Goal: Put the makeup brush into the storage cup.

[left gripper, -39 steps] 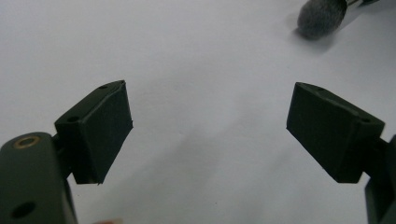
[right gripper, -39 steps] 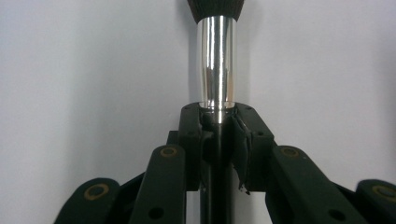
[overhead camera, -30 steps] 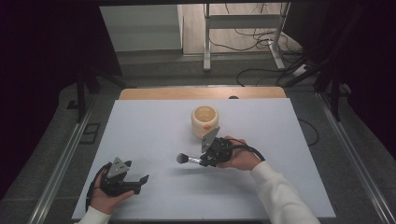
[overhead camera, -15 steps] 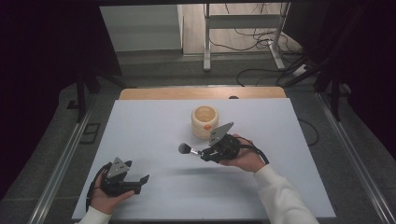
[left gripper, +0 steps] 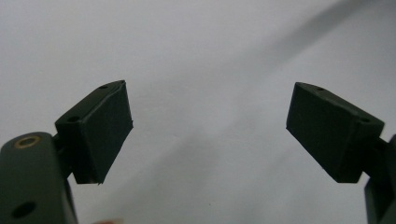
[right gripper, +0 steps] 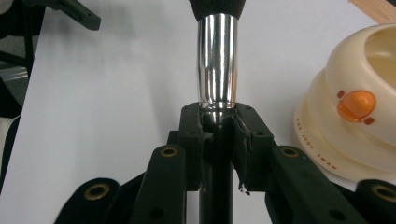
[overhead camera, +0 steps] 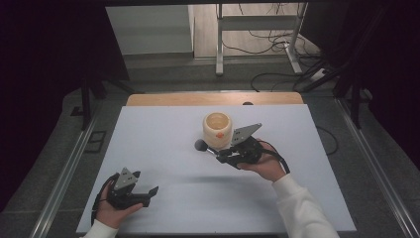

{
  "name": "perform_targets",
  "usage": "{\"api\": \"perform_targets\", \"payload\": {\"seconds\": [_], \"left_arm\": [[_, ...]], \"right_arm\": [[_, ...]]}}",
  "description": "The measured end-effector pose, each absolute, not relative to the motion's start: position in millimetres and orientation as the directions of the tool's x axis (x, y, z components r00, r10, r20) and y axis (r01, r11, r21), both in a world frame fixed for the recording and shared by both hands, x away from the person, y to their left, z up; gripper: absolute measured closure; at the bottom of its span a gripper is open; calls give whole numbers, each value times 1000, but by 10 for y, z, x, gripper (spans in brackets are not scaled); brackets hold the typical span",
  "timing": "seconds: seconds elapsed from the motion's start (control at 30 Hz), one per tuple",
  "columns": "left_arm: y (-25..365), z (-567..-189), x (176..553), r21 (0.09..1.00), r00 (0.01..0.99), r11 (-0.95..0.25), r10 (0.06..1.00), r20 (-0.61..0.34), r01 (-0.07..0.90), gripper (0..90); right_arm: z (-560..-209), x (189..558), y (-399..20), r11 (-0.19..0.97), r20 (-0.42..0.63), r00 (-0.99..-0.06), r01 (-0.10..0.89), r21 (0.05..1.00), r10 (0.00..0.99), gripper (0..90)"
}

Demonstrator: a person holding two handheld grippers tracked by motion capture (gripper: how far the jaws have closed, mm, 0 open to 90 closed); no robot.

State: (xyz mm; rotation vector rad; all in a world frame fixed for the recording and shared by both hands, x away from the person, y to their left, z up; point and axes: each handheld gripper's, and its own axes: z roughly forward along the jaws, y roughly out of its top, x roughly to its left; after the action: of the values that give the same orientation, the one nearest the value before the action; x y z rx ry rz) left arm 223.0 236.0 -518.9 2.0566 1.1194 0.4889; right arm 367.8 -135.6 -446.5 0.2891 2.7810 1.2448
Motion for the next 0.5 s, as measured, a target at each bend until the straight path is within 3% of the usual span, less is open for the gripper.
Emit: {"api": "perform_targets", "payload": {"seconds": [0.5], "left_arm": [[2370, -5192, 2228, 753, 546, -349, 837, -17, 558, 147]], "right_arm": [[-4397, 3715, -1443, 574, 24, -958, 192, 796, 287, 742]]}}
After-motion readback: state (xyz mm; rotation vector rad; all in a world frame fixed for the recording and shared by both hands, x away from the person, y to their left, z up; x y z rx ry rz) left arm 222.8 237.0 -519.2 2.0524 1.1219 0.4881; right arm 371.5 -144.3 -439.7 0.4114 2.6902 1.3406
